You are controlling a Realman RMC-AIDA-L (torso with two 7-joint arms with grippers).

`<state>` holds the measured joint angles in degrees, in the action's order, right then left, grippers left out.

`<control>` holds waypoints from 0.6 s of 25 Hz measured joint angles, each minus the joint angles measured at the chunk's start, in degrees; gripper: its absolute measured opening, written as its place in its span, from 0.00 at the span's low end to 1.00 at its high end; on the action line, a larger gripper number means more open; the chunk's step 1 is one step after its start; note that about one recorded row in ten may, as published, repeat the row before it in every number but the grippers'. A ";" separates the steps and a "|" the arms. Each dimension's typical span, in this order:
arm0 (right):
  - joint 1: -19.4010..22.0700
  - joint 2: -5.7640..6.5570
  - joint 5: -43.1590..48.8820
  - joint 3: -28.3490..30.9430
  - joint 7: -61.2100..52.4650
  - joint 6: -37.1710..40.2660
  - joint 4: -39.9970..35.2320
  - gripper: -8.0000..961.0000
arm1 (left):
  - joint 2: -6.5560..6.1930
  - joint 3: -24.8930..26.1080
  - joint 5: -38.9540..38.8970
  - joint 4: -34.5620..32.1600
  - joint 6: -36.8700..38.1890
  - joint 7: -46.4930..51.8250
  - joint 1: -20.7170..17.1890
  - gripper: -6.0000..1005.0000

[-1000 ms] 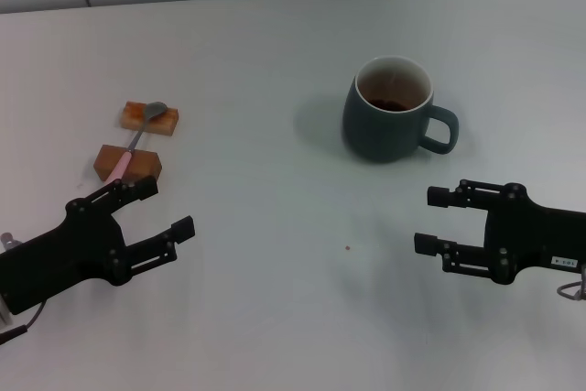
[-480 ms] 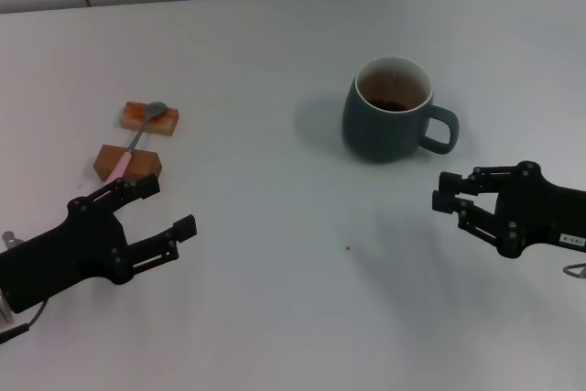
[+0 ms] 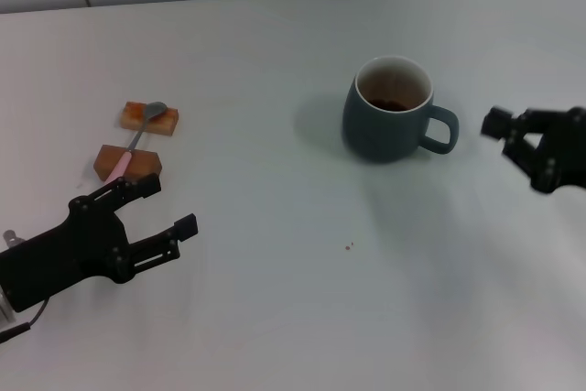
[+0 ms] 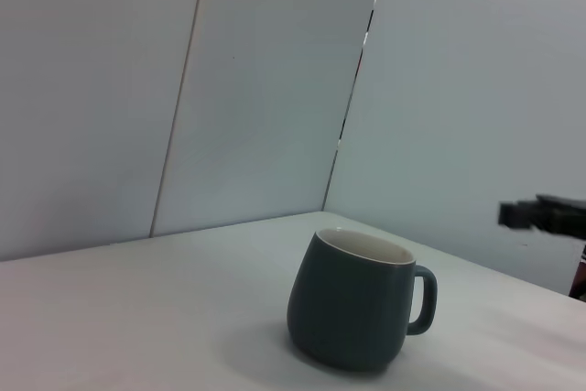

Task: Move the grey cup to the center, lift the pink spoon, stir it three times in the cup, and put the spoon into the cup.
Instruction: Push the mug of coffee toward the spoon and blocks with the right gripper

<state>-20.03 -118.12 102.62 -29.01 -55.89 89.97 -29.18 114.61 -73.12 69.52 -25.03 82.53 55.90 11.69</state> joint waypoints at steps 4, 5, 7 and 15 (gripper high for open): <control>-0.96 -0.75 -0.39 6.69 2.13 -2.67 -0.46 0.10 | 0.10 0.00 0.00 -0.07 -0.03 0.00 0.00 0.84; -1.32 -0.79 -0.84 7.60 2.87 -3.70 -0.47 0.10 | 0.14 0.00 0.00 -0.09 -0.04 0.01 0.00 0.84; -1.91 -0.80 -2.76 7.71 5.08 -6.63 -0.76 0.10 | 0.19 0.00 0.00 -0.14 -0.04 0.06 0.00 0.84; -4.79 -0.66 -3.29 5.33 14.09 -12.32 -0.78 0.10 | 0.19 0.00 0.00 -0.20 -0.19 0.15 0.03 0.84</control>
<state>-24.81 -118.78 99.33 -23.67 -41.80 77.64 -29.96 114.80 -73.12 69.52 -25.23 82.33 56.05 11.72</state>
